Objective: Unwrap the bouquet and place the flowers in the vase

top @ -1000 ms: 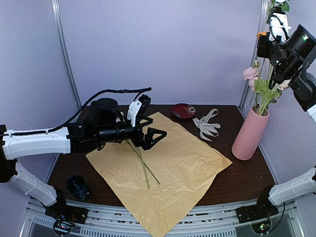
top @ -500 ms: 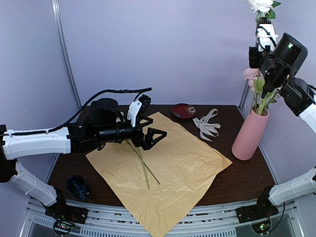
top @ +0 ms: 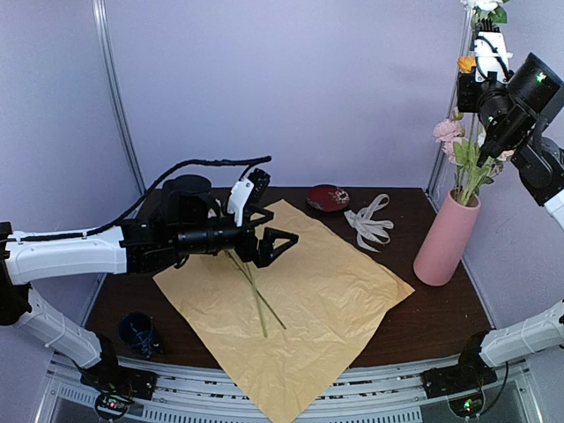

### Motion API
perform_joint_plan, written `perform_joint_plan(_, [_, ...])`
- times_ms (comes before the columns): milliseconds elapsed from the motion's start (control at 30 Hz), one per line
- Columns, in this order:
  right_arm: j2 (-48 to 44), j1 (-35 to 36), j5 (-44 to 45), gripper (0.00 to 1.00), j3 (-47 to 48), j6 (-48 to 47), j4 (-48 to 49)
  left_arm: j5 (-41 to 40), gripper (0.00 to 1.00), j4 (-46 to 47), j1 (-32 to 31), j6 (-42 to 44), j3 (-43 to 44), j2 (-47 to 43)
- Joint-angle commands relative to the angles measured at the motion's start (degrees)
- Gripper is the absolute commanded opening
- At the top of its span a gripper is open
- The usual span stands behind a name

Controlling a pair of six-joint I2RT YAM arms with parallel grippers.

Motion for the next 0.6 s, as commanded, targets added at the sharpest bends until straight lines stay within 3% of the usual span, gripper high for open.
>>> perform_joint_plan(0, [-1.5,-0.4,1.5,0.0,-1.6,-3.2,2.9,0.5,0.98,1.3,0.0,-0.3,2.1,0.7])
perform_joint_plan(567, [-6.4,-1.5,2.4,0.0,-16.7,10.0,-1.2,1.6,0.98,1.4,0.0,-1.1,1.7,1.3])
